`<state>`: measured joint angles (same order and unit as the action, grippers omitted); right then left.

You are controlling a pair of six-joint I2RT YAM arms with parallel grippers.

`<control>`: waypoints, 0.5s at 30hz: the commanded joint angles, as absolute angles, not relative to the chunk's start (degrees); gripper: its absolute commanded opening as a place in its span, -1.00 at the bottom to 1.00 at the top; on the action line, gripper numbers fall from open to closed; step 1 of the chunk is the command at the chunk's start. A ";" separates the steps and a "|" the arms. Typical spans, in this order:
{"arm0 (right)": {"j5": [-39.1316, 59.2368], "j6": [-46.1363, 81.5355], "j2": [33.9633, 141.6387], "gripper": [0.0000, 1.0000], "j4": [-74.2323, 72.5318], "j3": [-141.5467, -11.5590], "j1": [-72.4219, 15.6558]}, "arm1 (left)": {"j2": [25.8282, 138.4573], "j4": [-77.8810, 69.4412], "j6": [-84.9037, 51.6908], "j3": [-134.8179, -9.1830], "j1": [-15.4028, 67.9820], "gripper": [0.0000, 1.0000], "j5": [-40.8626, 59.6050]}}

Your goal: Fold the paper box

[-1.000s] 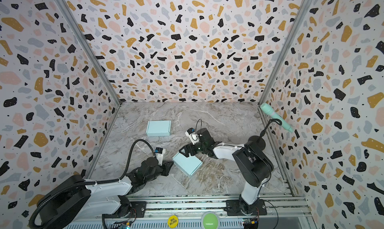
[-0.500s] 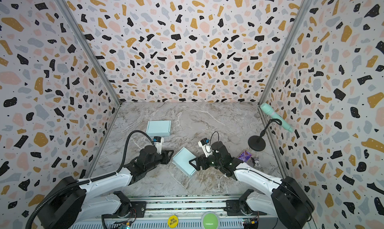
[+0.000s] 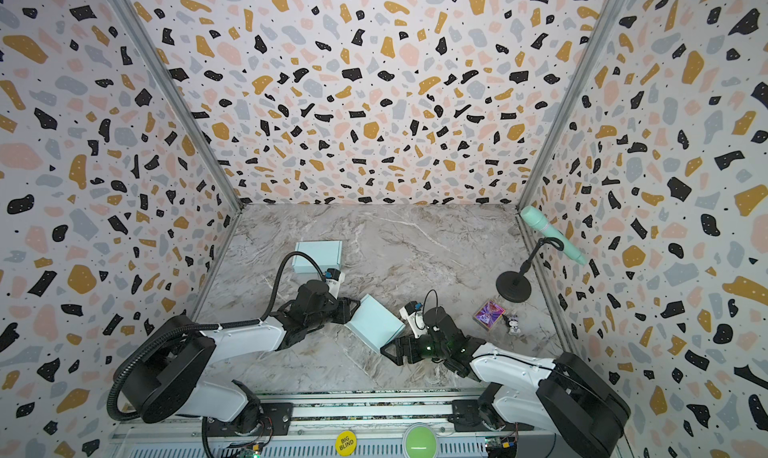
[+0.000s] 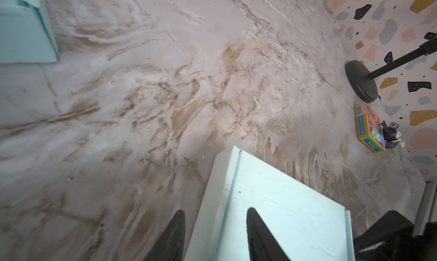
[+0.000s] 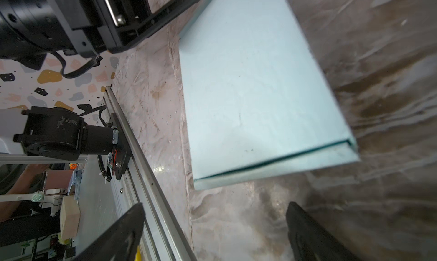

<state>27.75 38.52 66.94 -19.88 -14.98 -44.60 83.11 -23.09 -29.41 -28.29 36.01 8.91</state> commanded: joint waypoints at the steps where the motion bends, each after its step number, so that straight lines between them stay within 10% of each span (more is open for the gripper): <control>1: 28.83 37.84 69.25 0.88 -24.87 -17.61 -44.48 | 81.42 -26.23 -29.79 -26.08 35.95 -0.09 10.68; 15: 34.50 30.19 79.96 0.83 -27.57 -25.09 -37.69 | 76.54 -32.53 -35.24 -17.89 41.71 -0.07 9.34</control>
